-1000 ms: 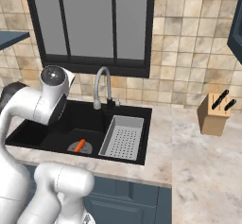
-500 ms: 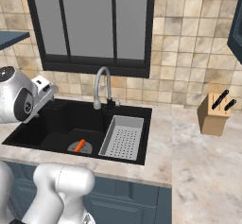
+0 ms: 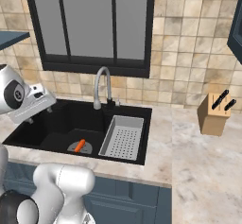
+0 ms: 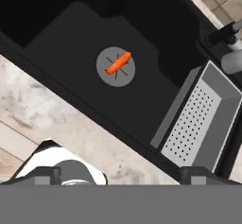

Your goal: Pick up all produce items and place them in the sink. Turn on the sink faucet to wash them. Then turn the sink off and put them in the tray.

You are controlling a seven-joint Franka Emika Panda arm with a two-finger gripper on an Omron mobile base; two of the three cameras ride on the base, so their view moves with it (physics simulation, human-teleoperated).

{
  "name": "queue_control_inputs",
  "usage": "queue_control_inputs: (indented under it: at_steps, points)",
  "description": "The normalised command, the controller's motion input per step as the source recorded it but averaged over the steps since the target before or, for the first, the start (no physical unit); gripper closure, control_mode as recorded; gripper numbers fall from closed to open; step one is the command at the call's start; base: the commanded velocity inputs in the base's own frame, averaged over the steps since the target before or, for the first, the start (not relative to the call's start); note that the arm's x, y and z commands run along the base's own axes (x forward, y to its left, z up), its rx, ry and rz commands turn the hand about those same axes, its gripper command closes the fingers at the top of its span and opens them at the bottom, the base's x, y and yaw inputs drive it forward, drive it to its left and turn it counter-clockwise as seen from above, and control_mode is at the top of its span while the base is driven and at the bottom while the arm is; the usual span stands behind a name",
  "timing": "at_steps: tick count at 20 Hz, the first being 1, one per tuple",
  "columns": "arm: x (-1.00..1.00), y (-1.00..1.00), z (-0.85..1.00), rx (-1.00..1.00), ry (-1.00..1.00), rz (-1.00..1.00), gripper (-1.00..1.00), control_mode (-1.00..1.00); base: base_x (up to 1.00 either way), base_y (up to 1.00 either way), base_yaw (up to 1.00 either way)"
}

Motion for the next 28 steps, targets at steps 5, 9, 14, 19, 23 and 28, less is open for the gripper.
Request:
queue_control_inputs:
  at_steps: [5,9,14,19,23,28]
  points:
    - [-0.01,-0.11,-0.47,0.19,0.00,-0.23,-1.00,-1.00,0.00,0.00,0.00]
    - [0.00,-0.15,-0.23,0.08,0.00,-0.14,-1.00,-1.00,0.00,0.00,0.00]
    - [0.16,-0.05,-0.17,0.07,-0.01,-0.22,-1.00,-1.00,0.00,0.00,0.00]
    - [0.36,0.00,-0.14,0.06,0.00,-0.28,-1.00,-1.00,0.00,0.00,0.00]
    - [0.28,0.00,-0.14,0.05,0.01,-0.20,-1.00,-1.00,0.00,0.00,0.00]
    - [0.19,0.00,-0.22,0.02,0.06,-0.10,-1.00,-1.00,0.00,0.00,0.00]
